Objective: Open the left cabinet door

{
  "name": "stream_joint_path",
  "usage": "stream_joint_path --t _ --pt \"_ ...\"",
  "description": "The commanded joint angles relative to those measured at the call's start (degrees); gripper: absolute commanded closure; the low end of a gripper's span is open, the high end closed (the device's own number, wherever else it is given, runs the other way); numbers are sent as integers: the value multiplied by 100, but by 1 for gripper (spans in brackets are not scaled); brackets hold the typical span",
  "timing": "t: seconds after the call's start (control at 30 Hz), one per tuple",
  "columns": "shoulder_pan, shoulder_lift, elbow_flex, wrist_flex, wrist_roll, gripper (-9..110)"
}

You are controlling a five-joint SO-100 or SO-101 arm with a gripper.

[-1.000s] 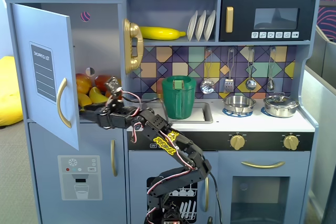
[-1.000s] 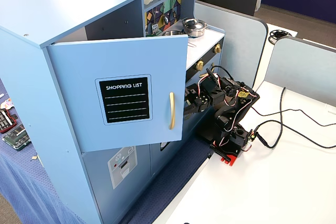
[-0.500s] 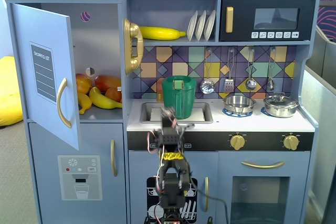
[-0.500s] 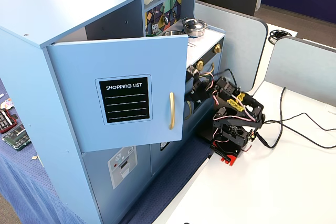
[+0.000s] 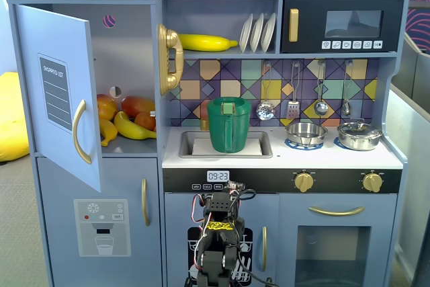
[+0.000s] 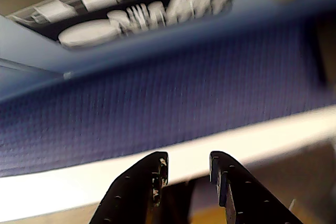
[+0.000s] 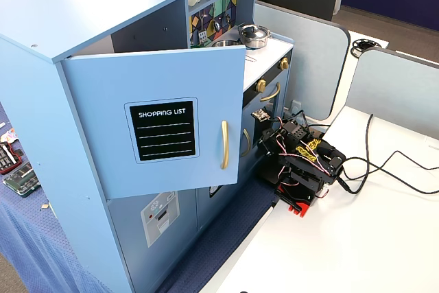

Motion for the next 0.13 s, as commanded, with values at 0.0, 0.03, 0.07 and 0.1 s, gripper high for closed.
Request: stream_joint_path --t 0.0,0.03,0.07,0.1 --pt "-343 44 -18 422 431 101" --pt "-352 44 -18 510 448 101" --pt "-352 44 -18 606 448 101" --pt "-352 44 -18 729 325 101"
